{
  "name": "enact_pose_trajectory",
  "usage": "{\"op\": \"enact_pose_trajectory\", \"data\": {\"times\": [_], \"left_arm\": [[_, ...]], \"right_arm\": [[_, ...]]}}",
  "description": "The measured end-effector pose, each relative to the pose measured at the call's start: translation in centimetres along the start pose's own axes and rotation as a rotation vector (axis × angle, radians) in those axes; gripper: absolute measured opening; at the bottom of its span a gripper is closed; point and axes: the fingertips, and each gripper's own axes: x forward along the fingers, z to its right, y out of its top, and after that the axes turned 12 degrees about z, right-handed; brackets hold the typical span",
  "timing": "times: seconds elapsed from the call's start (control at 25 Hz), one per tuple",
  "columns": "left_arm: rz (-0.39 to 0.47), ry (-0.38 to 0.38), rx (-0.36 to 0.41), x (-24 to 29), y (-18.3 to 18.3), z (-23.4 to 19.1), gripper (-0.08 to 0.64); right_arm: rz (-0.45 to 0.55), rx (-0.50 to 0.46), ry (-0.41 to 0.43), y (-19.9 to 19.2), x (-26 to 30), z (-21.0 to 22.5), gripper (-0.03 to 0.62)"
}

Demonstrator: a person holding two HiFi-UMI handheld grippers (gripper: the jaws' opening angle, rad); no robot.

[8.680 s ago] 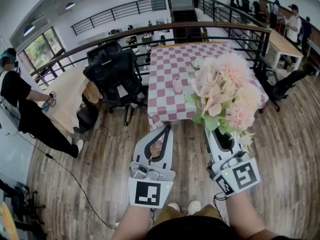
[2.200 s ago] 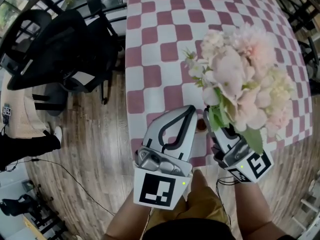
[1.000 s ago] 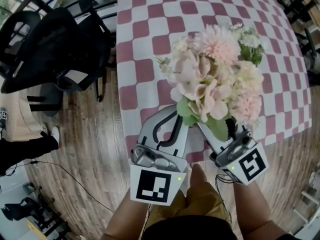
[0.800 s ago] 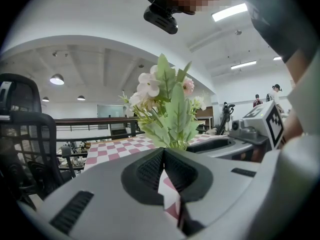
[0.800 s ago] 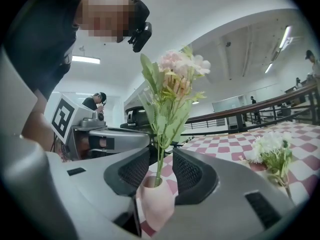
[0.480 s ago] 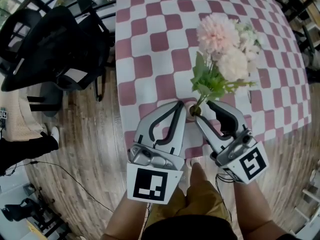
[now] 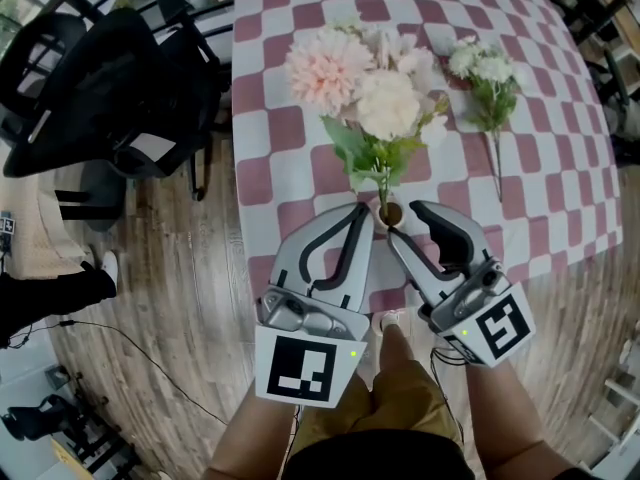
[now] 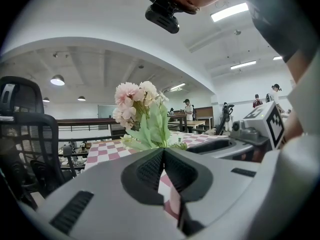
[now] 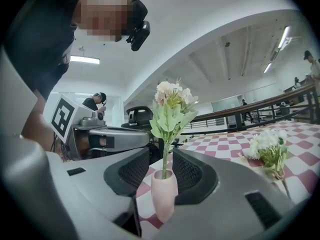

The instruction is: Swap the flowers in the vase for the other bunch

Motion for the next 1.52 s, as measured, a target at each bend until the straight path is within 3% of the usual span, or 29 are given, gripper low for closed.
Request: {"op": "enact_pose_trajectory", "data": {"times": [1.0,1.52], "left_arm": [[-0.004,0.002,0.005,-0.4,-0.6,-0.1,0.009],[0.045,0.016,0.066,-1.2,4.5,-1.8,0.009]], "right_arm": [[-0.024,-0.008,-0.009,-0.6,-0.1,0.0,0.15],[0.002,-0.06,-0.018,4.4,0.8,-0.6,0.15]]}}
